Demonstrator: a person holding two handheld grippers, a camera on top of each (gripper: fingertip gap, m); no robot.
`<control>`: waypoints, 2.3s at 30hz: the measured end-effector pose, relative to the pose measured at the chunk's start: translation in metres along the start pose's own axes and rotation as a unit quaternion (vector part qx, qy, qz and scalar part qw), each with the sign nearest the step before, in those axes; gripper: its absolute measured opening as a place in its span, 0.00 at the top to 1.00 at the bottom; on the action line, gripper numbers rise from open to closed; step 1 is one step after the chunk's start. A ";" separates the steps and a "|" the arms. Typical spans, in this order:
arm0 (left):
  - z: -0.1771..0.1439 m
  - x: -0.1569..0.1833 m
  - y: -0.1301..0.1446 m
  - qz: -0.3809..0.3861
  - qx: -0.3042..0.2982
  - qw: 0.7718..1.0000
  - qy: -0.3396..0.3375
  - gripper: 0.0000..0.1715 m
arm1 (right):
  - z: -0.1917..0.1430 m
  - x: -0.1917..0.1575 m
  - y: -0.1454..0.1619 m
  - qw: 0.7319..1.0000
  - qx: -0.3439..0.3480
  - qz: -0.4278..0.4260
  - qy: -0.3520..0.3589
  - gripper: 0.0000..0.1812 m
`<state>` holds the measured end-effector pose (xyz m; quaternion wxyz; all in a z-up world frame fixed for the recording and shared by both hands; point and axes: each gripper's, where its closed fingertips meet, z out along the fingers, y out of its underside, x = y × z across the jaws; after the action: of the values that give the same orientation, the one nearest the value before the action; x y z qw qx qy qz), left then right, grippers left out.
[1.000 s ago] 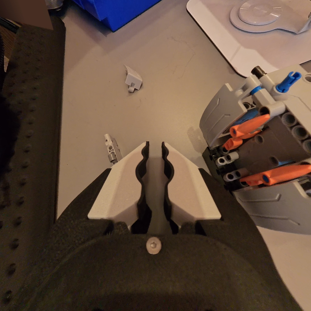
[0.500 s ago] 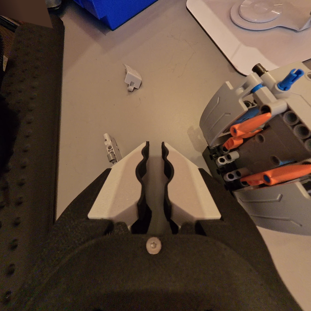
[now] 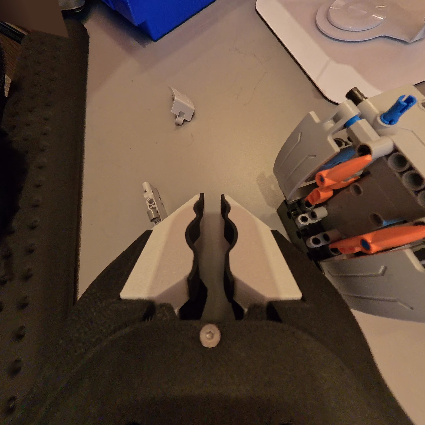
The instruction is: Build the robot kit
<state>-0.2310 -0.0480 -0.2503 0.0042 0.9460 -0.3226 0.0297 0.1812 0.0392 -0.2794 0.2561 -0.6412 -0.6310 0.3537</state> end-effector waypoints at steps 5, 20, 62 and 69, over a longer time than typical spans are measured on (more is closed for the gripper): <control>0.013 0.030 -0.001 0.023 -0.007 0.999 0.040 0.91 | 0.001 0.000 0.001 1.000 -0.004 0.000 -0.002 0.93; 0.002 0.039 -0.006 0.016 0.039 0.998 0.040 0.83 | 0.000 -0.002 -0.003 1.000 0.005 -0.002 -0.006 0.93; 0.035 -0.062 -0.029 -0.104 0.011 0.994 -0.038 0.91 | 0.000 -0.001 -0.002 1.000 0.009 0.004 -0.009 0.93; 0.026 -0.047 -0.027 -0.086 0.036 0.995 -0.024 0.94 | -0.001 0.000 -0.003 1.000 0.010 0.004 -0.008 0.93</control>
<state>-0.2503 0.0009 -0.2785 -0.0350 0.9704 -0.2384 0.0182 0.1801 0.0391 -0.2766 0.2559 -0.6385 -0.6267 0.3661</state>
